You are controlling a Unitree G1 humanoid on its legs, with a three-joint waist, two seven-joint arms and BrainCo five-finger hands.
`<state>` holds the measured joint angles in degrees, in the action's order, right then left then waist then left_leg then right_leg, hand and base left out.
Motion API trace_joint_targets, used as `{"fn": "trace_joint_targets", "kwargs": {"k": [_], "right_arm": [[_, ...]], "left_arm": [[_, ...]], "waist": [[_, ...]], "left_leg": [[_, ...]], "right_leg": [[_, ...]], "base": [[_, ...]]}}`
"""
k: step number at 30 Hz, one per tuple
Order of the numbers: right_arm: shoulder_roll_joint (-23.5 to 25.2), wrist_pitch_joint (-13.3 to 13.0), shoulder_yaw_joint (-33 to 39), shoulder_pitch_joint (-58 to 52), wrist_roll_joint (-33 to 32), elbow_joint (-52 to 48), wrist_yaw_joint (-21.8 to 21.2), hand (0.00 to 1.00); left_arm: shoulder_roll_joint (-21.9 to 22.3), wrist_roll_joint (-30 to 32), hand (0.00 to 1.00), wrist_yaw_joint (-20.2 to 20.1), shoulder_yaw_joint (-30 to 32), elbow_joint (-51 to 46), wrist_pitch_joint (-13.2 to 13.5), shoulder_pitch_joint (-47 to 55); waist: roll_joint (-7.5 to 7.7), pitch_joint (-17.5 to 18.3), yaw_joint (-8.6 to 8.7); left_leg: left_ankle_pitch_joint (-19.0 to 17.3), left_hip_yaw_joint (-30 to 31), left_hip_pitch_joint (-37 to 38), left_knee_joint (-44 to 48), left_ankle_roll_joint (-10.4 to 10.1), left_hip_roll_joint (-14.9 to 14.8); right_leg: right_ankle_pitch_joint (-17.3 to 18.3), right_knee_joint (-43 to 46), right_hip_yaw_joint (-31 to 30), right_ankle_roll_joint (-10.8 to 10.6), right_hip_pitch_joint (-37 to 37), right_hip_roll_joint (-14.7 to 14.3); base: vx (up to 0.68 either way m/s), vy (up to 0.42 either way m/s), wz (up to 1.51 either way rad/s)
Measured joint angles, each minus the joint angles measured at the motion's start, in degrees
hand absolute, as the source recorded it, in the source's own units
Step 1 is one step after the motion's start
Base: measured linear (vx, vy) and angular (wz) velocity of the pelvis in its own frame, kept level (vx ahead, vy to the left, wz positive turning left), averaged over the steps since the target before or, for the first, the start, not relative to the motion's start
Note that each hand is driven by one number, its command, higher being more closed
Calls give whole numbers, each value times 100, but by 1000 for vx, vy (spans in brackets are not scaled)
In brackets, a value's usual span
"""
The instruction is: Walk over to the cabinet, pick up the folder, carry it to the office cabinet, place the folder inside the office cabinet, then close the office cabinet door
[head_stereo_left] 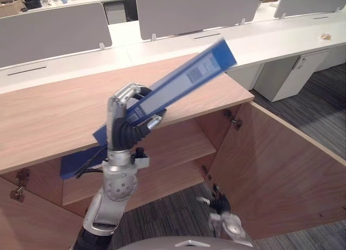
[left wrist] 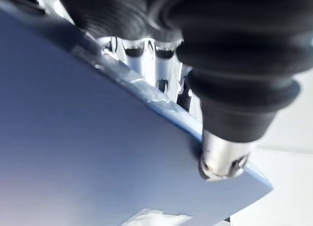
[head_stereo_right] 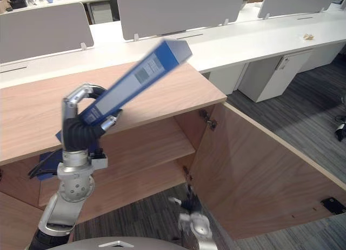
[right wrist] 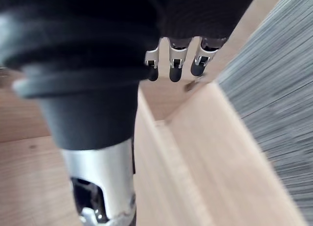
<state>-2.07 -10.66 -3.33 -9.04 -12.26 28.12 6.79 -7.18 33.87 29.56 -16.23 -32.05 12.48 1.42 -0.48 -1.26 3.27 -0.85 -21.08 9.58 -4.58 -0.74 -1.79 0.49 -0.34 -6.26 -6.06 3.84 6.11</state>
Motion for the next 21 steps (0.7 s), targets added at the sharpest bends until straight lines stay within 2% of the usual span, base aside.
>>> {"fn": "trace_joint_targets", "kwargs": {"k": [4,9,15,21], "right_arm": [[196,-359,-11,-14,-434,-1508,-2,0],[387,-694,31,-72,-545,-2636,18,0],[455,-727,64,-381,-531,-3370,206,0],[526,-906,175,-645,-380,-4362,405,0]], "left_arm": [[153,-87,100,132,111,-291,-2,13],[186,-498,100,156,342,-520,7,20],[309,-1004,100,273,623,-787,44,105],[323,-1650,100,381,788,-1261,406,261]], "waist": [[49,0,-67],[82,-10,-67],[91,-20,-4],[72,-29,27]], "left_leg": [[43,82,-86,7,35,17],[43,103,-86,7,38,20],[42,166,-80,7,37,23],[40,135,-57,8,34,27]], "right_leg": [[3,-1,77,-8,-40,19],[4,-8,91,-8,-28,22],[8,-21,153,-9,13,31],[10,-7,122,-9,8,29]], "base": [[-15,-38,9],[-10,-36,2],[-28,-38,5],[-30,-37,-3]]}}
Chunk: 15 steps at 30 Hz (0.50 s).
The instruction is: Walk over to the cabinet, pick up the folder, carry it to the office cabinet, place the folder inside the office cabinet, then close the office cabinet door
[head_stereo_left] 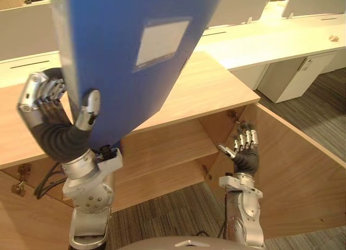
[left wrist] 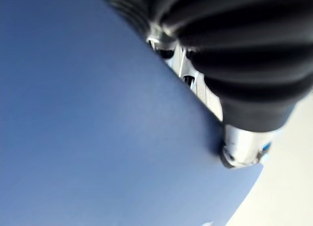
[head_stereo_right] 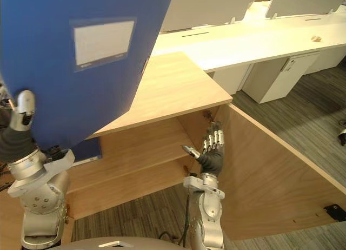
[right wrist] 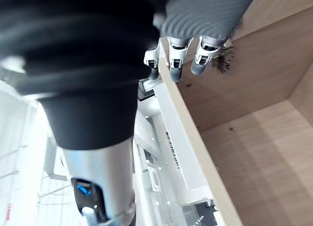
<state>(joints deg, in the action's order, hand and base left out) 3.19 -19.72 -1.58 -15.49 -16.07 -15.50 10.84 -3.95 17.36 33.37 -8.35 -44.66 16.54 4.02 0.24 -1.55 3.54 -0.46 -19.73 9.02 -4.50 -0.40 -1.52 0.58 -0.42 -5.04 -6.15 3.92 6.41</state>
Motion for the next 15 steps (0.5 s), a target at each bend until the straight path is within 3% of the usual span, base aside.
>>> {"fn": "trace_joint_targets", "kwargs": {"k": [10,15], "right_arm": [[-182,-183,-73,622,278,-850,60,0],[-400,-267,-182,1162,-74,-852,-116,0]], "left_arm": [[-6,-941,100,-400,168,23,169,-2],[-11,-1284,100,-740,213,136,225,-2]], "waist": [[-32,9,18],[-35,11,-30]], "left_leg": [[-2,-78,22,2,0,12],[-1,-73,23,2,1,13]], "right_leg": [[-9,57,-85,-5,-59,-5],[-10,61,-84,-6,-56,-4]], "base": [[-23,-22,-4],[-23,-27,0]]}}
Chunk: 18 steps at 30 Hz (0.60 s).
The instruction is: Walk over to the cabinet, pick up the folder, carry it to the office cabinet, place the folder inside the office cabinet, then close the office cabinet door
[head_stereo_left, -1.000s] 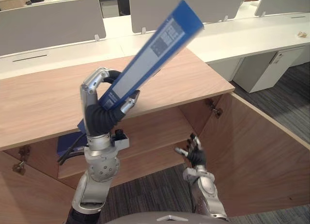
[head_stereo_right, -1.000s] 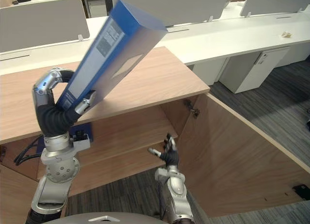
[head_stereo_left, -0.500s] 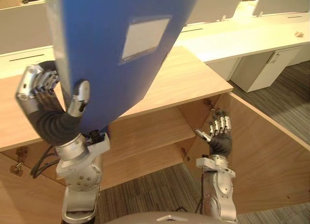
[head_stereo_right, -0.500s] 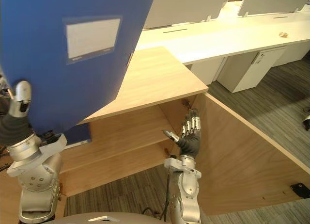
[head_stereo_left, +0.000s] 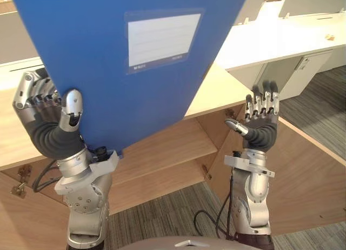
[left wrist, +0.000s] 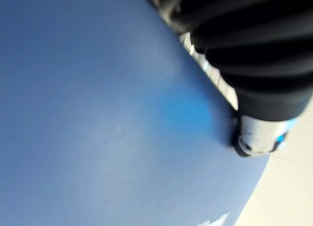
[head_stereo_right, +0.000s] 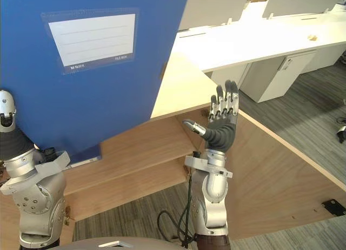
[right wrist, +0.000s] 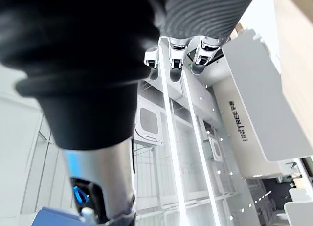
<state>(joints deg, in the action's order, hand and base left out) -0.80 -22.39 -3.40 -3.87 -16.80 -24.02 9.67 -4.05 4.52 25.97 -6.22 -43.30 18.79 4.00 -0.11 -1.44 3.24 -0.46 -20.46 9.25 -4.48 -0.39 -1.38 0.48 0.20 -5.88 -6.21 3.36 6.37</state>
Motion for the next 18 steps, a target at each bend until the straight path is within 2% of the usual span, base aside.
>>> {"fn": "trace_joint_targets", "kwargs": {"k": [10,18], "right_arm": [[-317,-28,2,480,-789,-2,-657,0],[-550,122,-213,559,-942,33,-1109,0]], "left_arm": [[-1,-145,100,-561,68,841,37,3],[5,-226,100,-818,26,1121,37,3]], "waist": [[2,-2,-81],[15,-10,-134]], "left_leg": [[3,22,-13,-2,4,-2],[13,78,-37,-4,17,3]], "right_leg": [[1,-9,21,-1,8,2],[1,-32,68,-1,24,13]], "base": [[0,0,0],[0,0,2]]}}
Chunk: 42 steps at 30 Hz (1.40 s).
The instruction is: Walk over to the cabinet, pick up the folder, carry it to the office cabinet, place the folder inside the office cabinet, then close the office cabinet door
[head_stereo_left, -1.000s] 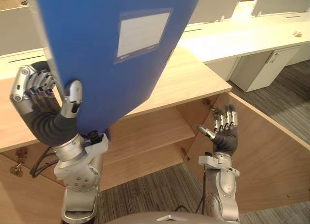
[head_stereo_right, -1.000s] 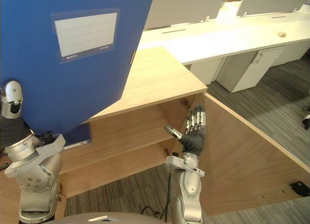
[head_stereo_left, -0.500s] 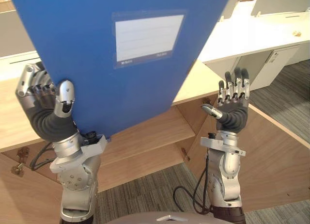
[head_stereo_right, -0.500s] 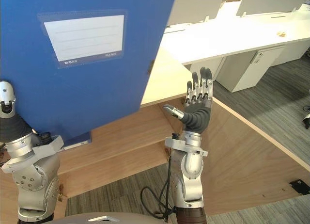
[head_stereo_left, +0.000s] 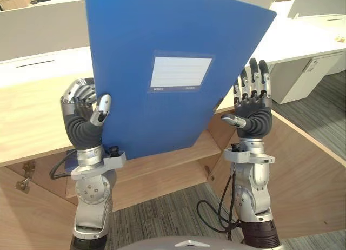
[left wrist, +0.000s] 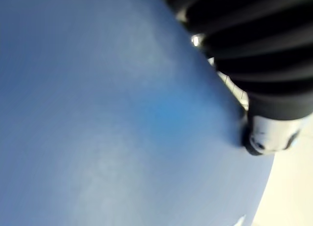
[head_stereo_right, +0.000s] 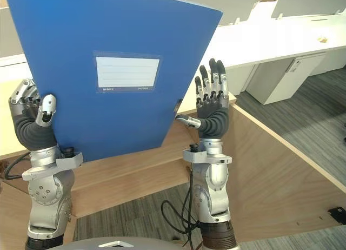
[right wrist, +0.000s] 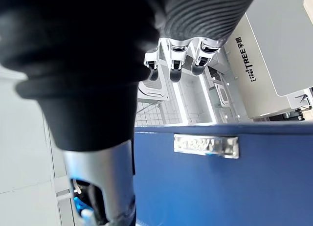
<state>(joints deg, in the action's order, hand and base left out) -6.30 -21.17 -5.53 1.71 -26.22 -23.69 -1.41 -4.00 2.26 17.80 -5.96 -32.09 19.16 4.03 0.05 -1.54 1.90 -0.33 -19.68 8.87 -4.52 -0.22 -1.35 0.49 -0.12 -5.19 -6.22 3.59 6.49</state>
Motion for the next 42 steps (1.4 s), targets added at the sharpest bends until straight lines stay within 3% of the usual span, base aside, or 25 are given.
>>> {"fn": "trace_joint_targets", "kwargs": {"k": [4,13,14,20,30,31,42], "right_arm": [[-118,124,-185,131,-158,283,-333,0],[-161,420,-566,141,-387,995,-635,0],[-162,421,-566,146,-392,1033,-675,100],[-390,634,-766,187,-600,1453,-849,100],[-387,682,-816,197,-621,1700,-992,100],[-368,674,-834,197,-621,1805,-992,100],[-187,674,-891,86,-529,1817,-985,100]], "left_arm": [[-2,-100,100,-210,-100,261,-6,-2],[-49,-121,100,-446,-103,438,-9,-2],[-48,-121,100,-446,-103,453,-9,-2],[-66,-134,100,-491,-102,610,-10,-3],[-170,-91,100,-528,-82,740,-10,-2],[-169,-91,0,-527,-74,840,-10,0],[19,-10,0,-359,342,959,-3,323]], "waist": [[52,-19,4],[73,-18,-44],[75,-16,-43],[115,7,-40],[199,79,-50],[208,103,-50],[216,152,-76]], "left_leg": [[25,82,-22,-1,11,2],[58,130,-148,0,20,2],[61,137,-156,0,20,2],[123,254,-205,-1,34,-8],[230,272,-275,-39,31,-9],[242,275,-275,-40,35,-9],[319,368,-280,-44,27,-15]], "right_leg": [[1,-22,87,0,35,10],[-4,-29,129,1,-64,10],[-4,-29,134,1,-67,10],[-8,-25,253,6,-54,10],[-38,44,257,18,-160,10],[-40,44,257,17,-159,10],[-32,52,327,54,-140,11]], "base": [[-14,-22,10],[-20,-36,3],[-13,-33,5],[-27,-37,9],[-67,-31,1],[-51,-19,1],[-52,-17,4]]}}
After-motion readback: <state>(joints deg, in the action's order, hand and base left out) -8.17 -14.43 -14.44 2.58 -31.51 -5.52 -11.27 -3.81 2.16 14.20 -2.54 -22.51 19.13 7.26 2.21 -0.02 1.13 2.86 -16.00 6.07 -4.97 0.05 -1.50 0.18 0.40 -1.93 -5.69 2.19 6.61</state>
